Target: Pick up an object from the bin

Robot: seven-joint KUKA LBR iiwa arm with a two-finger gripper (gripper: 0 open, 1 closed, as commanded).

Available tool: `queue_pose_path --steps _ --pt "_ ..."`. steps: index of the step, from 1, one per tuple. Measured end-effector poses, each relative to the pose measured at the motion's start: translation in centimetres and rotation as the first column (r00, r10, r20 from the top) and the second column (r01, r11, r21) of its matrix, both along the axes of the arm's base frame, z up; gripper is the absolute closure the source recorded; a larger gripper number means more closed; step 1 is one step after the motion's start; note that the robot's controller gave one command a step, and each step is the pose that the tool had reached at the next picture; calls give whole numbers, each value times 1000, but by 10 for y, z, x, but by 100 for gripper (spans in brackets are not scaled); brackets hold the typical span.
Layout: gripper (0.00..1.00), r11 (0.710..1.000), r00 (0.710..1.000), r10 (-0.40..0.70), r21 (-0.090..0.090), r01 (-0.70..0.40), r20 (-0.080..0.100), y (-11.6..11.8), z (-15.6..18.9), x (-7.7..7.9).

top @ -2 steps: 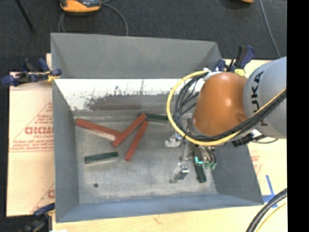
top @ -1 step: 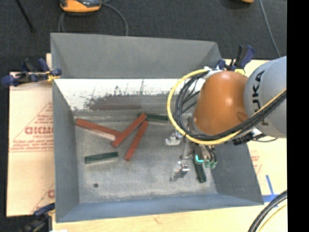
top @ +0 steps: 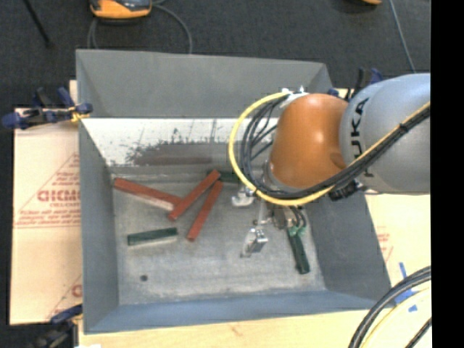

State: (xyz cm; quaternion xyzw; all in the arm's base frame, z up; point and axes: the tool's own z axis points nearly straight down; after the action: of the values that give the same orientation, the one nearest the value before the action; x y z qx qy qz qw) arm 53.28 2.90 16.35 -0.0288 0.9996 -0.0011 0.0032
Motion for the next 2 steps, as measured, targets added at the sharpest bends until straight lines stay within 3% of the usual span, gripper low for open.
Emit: queue_pose_path --steps 1,2 --pt "0 999 999 -35 4 35 -1 5 -26 32" --pt "0 998 998 -62 2 62 0 6 -32 35"
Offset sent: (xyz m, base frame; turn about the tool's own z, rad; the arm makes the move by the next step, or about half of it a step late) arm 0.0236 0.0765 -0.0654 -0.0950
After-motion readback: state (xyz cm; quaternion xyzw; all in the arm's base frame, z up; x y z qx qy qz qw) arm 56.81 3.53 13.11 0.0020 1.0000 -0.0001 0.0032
